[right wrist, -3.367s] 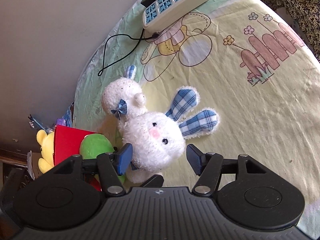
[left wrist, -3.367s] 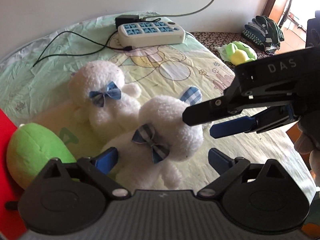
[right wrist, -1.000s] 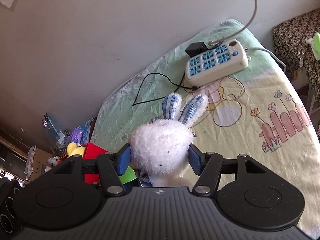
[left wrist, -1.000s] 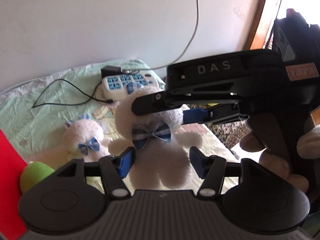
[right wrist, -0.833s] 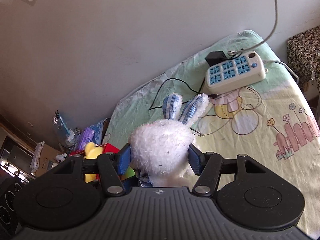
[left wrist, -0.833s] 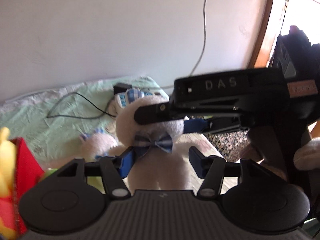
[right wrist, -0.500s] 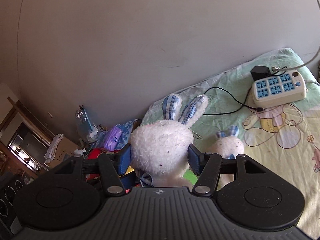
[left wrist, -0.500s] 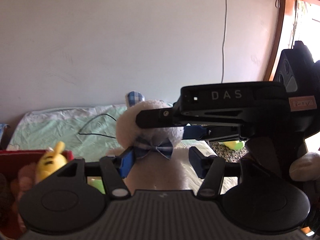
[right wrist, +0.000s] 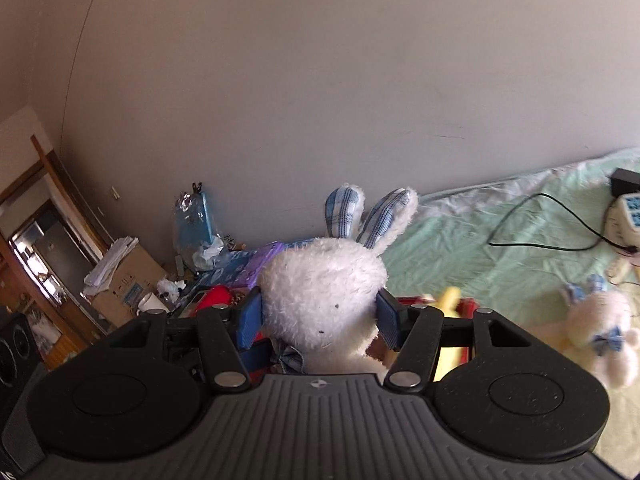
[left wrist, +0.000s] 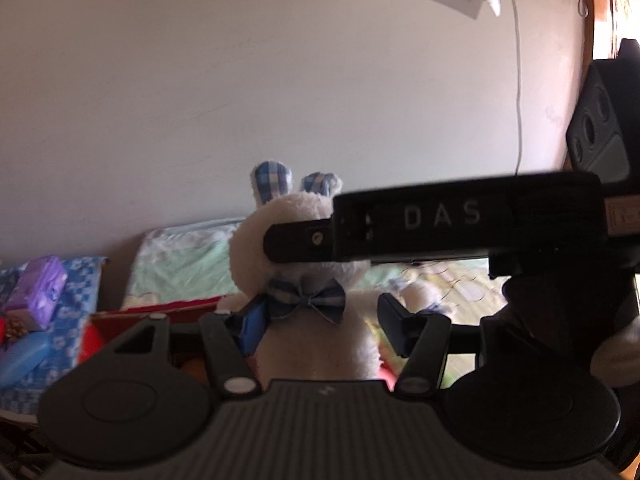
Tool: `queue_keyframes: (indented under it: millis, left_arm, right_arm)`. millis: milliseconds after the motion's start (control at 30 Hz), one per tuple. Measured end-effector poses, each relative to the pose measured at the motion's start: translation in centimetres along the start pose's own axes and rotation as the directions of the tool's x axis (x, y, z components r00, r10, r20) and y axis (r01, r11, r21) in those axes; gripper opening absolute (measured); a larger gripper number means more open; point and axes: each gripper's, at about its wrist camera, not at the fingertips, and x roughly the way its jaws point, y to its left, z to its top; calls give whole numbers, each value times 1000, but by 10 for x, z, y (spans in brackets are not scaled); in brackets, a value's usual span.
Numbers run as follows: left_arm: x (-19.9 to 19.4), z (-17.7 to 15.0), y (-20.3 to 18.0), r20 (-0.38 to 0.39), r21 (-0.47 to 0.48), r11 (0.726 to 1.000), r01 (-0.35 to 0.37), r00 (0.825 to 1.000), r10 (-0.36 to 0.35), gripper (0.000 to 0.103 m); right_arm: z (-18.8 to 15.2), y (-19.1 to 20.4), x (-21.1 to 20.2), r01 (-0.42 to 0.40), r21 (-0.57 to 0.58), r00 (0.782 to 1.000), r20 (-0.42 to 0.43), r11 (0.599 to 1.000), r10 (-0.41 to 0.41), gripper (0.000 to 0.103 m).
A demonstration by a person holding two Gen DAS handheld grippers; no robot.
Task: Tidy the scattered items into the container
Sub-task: 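Carry the white bunny with the right tool over the red box, then lower the bunny into the red box and open the right tool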
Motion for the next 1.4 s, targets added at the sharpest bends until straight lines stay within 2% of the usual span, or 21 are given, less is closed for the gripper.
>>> queue_keyframes:
  millis: [200, 400, 600, 800, 900, 1133, 1300, 1400]
  left_arm:
    - [18, -22, 49, -92, 32, 999, -26, 995, 29, 61]
    - [44, -42, 69, -206, 85, 996, -7, 978, 25, 61]
    - [65, -49, 72, -322, 57, 997, 44, 946, -23, 61]
    - [82, -54, 81, -384, 62, 995, 78, 922, -48, 62]
    - [85, -57, 83, -391, 79, 993, 82, 919, -45, 63]
    - [86, -57, 87, -400, 101, 990, 101, 915, -53, 67]
    - [87, -57, 84, -399, 118, 988, 101, 916, -46, 67]
    - [88, -56, 82, -395, 135, 986, 100, 918, -39, 67]
  right_arm:
    - [-31, 36, 51, 51, -65, 999, 5, 997, -51, 60]
    - [-55, 45, 85, 131, -75, 991, -10, 989, -132, 60]
    - [-64, 46, 111, 196, -133, 971, -111, 972, -211, 60]
    - [-63, 41, 127, 243, -137, 938, -218, 960, -268, 60]
    - [-63, 37, 133, 251, -138, 930, -241, 958, -279, 60]
    - [-64, 34, 137, 254, -151, 928, -240, 956, -284, 62]
    - [-62, 32, 137, 252, -118, 933, -235, 960, -274, 64]
    - [-57, 32, 125, 246, -93, 946, -194, 965, -260, 68]
